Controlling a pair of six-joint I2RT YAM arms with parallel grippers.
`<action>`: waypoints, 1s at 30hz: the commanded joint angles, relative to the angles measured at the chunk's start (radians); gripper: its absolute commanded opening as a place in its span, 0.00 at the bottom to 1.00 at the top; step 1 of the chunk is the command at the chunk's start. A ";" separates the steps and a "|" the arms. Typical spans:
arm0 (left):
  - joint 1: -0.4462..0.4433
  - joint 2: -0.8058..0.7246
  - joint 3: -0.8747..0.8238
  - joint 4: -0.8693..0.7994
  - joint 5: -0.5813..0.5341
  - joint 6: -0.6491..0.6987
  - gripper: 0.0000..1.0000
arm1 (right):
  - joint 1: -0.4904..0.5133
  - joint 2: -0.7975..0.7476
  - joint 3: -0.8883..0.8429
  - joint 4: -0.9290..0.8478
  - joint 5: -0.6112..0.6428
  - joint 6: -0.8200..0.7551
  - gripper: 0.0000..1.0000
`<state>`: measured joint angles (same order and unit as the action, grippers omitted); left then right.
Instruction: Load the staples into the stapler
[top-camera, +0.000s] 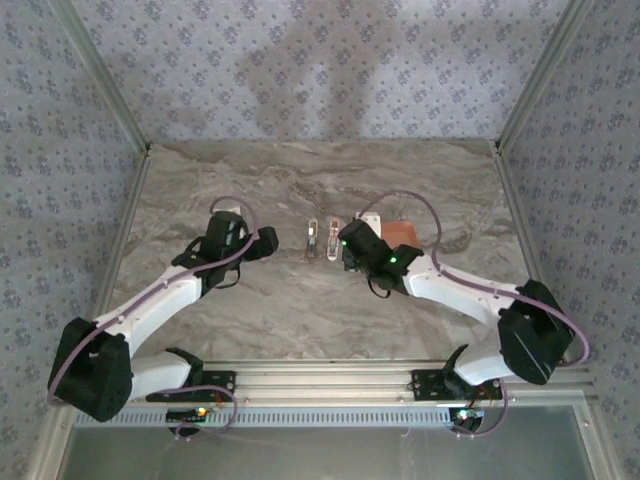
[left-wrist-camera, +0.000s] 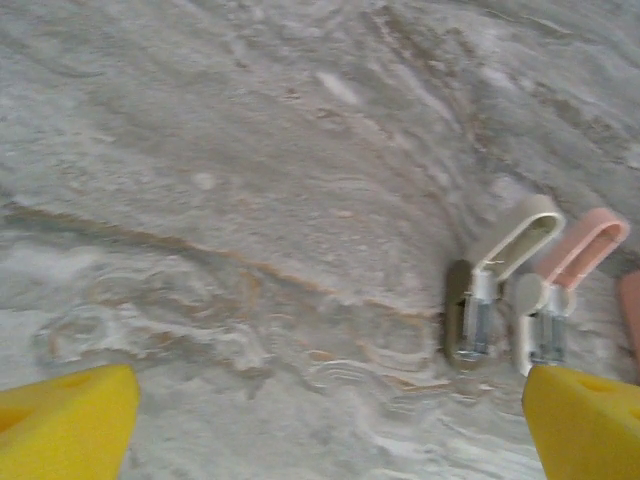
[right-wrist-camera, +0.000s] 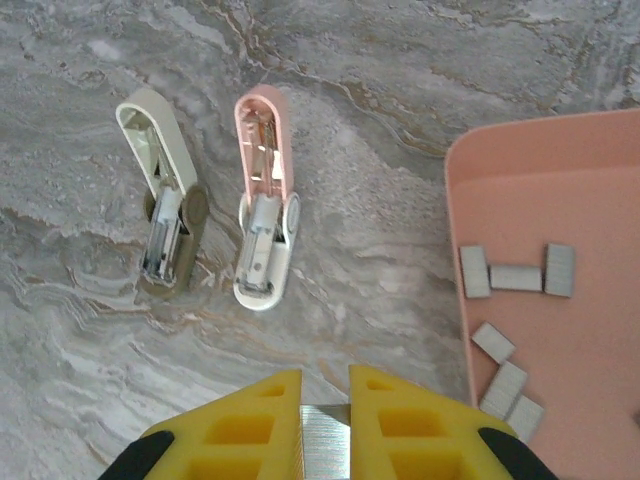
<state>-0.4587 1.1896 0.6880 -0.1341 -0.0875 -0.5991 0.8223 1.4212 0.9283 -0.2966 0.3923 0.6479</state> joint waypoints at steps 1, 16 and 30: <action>0.018 -0.035 -0.045 0.055 -0.038 0.045 0.98 | 0.004 0.069 0.062 0.035 0.055 0.036 0.15; 0.054 -0.013 -0.131 0.100 -0.057 0.071 0.98 | -0.052 0.401 0.293 0.048 -0.084 0.058 0.13; 0.063 0.021 -0.137 0.115 -0.028 0.067 0.98 | -0.054 0.444 0.306 0.044 -0.081 0.087 0.13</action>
<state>-0.4057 1.2007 0.5659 -0.0475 -0.1238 -0.5423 0.7708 1.8469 1.2053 -0.2352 0.3061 0.7052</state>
